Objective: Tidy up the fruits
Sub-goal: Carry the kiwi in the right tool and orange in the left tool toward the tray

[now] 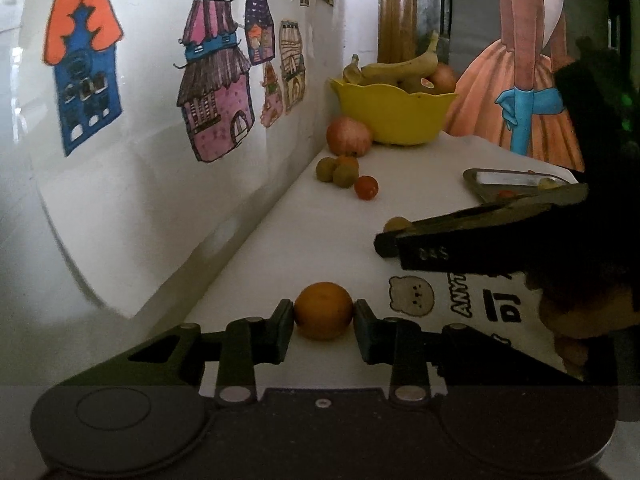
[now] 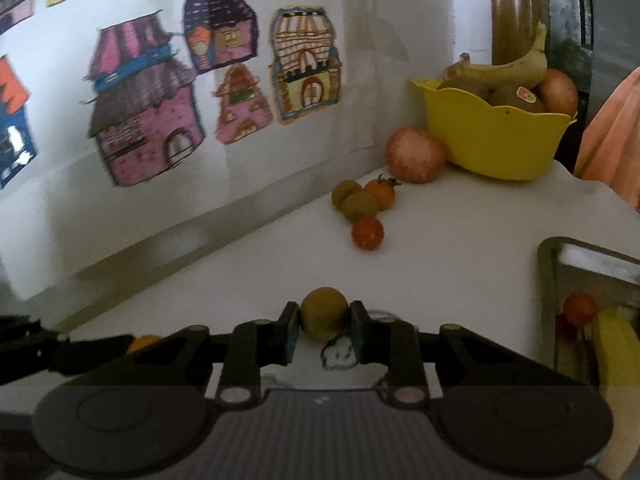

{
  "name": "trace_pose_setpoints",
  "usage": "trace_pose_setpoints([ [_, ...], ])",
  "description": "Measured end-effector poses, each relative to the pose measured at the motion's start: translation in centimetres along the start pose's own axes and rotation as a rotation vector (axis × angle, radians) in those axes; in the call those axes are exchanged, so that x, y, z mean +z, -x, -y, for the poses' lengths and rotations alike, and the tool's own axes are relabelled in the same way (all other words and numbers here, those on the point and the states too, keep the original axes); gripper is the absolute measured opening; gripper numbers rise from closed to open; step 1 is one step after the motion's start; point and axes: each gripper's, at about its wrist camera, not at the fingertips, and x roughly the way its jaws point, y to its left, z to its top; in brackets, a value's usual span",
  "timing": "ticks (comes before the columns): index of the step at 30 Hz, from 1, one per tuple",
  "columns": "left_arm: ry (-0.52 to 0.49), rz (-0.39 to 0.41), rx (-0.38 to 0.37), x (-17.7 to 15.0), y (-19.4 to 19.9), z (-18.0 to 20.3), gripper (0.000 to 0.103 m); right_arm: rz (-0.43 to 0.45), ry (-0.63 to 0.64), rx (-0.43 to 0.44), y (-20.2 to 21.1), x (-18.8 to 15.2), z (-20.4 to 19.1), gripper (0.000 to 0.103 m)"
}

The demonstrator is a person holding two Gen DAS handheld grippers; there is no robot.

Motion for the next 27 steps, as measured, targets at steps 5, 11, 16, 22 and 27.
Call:
trace_pose_setpoints([
  [5,0.012,0.005,-0.004,-1.1,1.5,0.1,0.034,0.001,0.004,0.008,2.4,-1.5,-0.6,0.030],
  [11,0.022,0.003,-0.029,-2.5,3.5,0.4,0.034,-0.002,-0.002,0.017,6.3,-4.4,-1.6,0.030],
  [16,0.022,0.002,-0.073,-3.9,5.4,1.2,0.034,0.029,-0.034,-0.021,10.0,-6.8,-2.3,0.030],
  [22,0.001,0.007,-0.134,-4.7,6.8,3.4,0.034,0.088,-0.114,-0.076,15.5,-10.0,-2.2,0.031],
  [27,0.004,0.025,-0.170,-5.1,7.5,5.0,0.034,0.116,-0.195,-0.157,18.5,-12.7,-1.2,0.031],
])
